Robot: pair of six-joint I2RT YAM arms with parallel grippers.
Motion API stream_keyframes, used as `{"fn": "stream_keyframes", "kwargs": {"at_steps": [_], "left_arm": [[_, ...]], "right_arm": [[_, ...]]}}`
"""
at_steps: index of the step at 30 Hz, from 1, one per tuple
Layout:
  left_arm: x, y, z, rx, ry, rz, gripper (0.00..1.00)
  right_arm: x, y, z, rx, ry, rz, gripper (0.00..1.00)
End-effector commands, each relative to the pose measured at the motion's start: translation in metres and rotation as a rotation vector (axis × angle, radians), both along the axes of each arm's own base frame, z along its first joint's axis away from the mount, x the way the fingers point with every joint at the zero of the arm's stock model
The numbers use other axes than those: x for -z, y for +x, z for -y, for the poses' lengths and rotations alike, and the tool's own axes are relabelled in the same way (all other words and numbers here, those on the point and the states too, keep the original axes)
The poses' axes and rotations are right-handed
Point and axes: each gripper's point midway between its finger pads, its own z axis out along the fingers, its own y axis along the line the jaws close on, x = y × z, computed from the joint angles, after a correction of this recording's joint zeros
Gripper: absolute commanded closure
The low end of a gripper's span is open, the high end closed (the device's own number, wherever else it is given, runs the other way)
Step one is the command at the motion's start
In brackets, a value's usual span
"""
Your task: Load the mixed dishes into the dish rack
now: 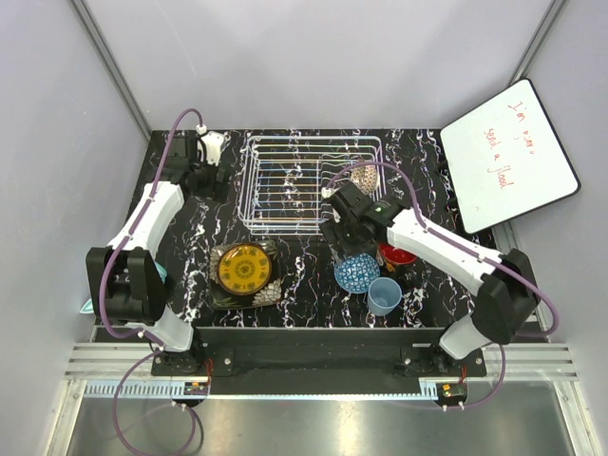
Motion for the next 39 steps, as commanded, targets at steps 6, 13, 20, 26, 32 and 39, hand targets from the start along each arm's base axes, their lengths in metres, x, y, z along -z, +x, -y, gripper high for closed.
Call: {"fn": "stream_keyframes", "kwargs": {"at_steps": [6,13,20,26,32,39], "left_arm": [[-0.007,0.012,-0.001,-0.006,0.0,0.05,0.01],[-0.007,0.01,-0.002,-0.001,0.015,0.06,0.01],[-0.004,0.008,0.002,0.017,-0.001,0.071,0.01],[0.005,0.007,0.004,0.025,-0.01,0.066,0.01],[0.004,0.005,0.005,0.024,-0.02,0.071,0.01],[0.002,0.005,0.005,0.023,-0.019,0.077,0.01]], "right_arm": [[0.045,-0.016,-0.022,-0.086,-0.029,-0.093,0.27],[0.064,-0.028,-0.022,-0.096,-0.075,-0.126,0.33],[0.084,-0.031,-0.033,-0.112,-0.134,-0.149,0.35],[0.093,-0.03,-0.048,-0.144,-0.156,-0.151,0.41],[0.075,-0.023,-0.085,-0.213,-0.1,-0.089,0.41],[0.069,-0.019,-0.115,-0.301,-0.078,-0.059,0.4]]}}
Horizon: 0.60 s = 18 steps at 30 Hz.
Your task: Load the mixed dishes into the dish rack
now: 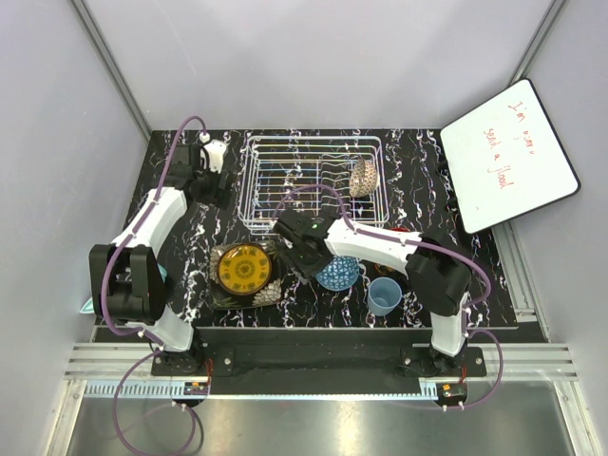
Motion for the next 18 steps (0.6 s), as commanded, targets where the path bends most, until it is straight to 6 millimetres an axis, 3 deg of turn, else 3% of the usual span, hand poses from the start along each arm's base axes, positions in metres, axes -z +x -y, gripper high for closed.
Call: {"fn": "stream_keyframes", "kwargs": {"at_steps": [1,4,6,9,10,14,16,18], "left_arm": [[-0.023,0.008,0.004,0.014,-0.016,0.087,0.01],[-0.024,0.009,0.003,0.01,-0.015,0.089,0.01],[-0.023,0.01,0.004,0.013,-0.019,0.087,0.01],[-0.022,0.012,0.004,0.01,-0.021,0.082,0.01],[-0.022,0.012,0.005,0.011,-0.025,0.081,0.01],[-0.018,0.013,0.004,0.003,-0.039,0.07,0.01],[-0.02,0.014,0.004,0.0,-0.043,0.074,0.01],[-0.022,0.014,0.005,0.0,-0.045,0.079,0.01]], "right_arm": [[-0.01,0.007,-0.026,-0.064,0.046,0.034,0.4],[-0.014,0.012,-0.025,-0.057,0.039,0.063,0.36],[-0.017,0.02,-0.013,-0.021,0.002,0.118,0.3],[-0.036,0.022,0.002,0.023,0.005,0.181,0.23],[-0.054,0.021,0.005,0.031,0.039,0.207,0.21],[-0.077,0.004,0.023,0.074,0.12,0.218,0.18],[-0.084,0.001,0.034,0.108,0.142,0.224,0.19],[-0.069,-0.004,0.048,0.14,0.113,0.201,0.2]]}}
